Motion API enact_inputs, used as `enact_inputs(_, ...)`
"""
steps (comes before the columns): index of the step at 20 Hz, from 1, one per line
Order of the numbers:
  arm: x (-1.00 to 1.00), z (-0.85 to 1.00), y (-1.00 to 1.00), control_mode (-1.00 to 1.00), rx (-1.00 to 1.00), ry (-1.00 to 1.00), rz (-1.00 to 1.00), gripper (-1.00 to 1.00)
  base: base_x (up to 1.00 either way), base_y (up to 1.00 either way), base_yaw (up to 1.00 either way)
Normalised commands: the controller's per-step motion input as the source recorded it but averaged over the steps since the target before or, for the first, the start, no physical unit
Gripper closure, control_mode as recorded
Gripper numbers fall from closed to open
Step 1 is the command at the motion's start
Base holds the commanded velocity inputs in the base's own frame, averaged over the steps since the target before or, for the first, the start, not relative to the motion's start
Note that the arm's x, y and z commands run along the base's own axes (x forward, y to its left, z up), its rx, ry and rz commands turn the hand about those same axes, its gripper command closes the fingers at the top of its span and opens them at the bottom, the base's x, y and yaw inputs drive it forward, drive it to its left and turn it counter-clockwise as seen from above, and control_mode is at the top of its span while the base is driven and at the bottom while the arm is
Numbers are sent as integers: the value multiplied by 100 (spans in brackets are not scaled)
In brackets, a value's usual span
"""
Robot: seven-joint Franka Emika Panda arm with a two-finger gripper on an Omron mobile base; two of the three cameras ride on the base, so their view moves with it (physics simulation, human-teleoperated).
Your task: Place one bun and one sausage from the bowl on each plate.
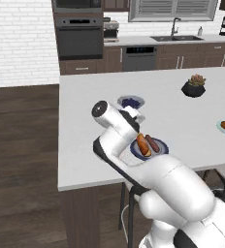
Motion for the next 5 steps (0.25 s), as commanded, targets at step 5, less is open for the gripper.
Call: enact_inputs(5, 5, -43, 35, -100, -27, 13, -8, -100, 0, 0, 0)
